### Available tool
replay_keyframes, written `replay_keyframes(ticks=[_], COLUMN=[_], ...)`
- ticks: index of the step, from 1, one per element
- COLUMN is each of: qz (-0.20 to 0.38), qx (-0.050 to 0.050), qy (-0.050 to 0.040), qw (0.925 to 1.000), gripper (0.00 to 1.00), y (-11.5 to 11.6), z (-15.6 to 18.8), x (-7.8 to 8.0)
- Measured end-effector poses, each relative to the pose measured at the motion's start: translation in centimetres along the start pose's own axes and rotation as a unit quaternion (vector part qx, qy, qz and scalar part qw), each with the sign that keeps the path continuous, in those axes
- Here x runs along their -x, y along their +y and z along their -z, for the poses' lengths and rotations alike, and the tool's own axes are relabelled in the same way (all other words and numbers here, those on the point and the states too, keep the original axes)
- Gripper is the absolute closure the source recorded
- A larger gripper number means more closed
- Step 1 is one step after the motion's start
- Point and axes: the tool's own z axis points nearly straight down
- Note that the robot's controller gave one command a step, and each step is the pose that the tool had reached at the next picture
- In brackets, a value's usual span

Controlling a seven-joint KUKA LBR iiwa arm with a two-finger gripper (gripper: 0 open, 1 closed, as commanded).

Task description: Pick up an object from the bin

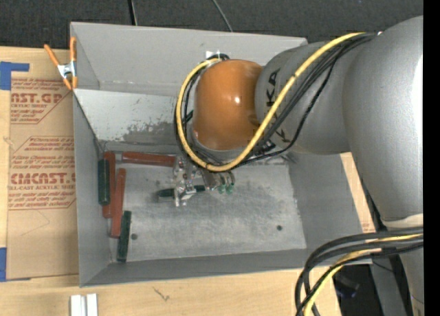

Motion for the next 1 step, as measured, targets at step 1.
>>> replay_keyframes(ticks=[1], qz=[0.000], qx=[0.000], qy=[0.0031], qw=[1.0000], gripper=[1.00], y=[0.00], z=[0.93], x=[-0.11])
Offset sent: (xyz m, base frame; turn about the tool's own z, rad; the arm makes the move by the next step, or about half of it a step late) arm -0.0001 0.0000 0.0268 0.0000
